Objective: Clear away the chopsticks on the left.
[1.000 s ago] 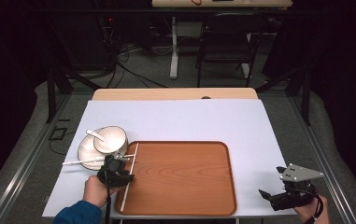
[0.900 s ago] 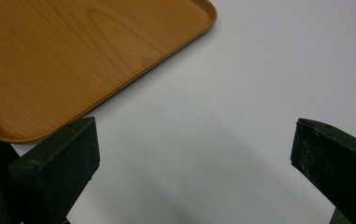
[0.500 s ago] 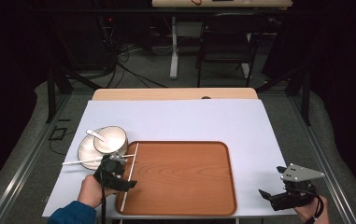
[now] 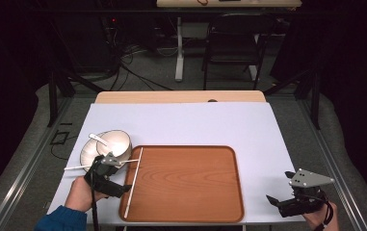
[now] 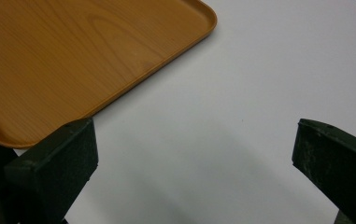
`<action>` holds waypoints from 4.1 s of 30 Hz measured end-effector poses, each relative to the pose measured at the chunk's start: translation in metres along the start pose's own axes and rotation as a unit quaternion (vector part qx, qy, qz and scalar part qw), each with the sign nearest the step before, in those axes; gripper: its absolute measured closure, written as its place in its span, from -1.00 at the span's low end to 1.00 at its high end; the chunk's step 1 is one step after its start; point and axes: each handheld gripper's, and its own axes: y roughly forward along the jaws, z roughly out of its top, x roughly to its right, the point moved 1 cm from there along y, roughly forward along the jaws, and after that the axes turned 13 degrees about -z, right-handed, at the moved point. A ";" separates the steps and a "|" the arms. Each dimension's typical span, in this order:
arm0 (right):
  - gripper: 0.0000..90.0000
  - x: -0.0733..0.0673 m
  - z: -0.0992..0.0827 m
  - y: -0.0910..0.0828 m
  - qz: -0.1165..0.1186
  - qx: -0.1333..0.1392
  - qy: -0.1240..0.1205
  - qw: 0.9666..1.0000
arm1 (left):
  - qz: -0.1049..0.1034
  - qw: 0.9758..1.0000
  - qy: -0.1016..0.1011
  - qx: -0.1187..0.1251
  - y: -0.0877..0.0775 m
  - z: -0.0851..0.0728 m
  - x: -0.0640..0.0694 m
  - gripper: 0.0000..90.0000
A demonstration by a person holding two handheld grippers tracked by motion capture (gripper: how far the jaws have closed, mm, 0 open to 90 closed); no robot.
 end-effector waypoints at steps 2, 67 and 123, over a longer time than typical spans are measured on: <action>-1.00 0.000 0.000 0.000 0.001 -0.001 0.000 1.000 | 0.005 1.000 0.002 -0.001 -0.003 -0.002 -0.001 -0.64; -1.00 -0.002 0.008 0.014 0.025 0.003 -0.009 1.000 | 0.017 0.992 0.091 -0.082 -0.038 -0.020 -0.102 -0.35; -0.98 -0.003 0.004 0.009 0.013 -0.005 -0.007 1.000 | -0.063 0.988 0.113 -0.088 -0.039 0.004 -0.072 0.87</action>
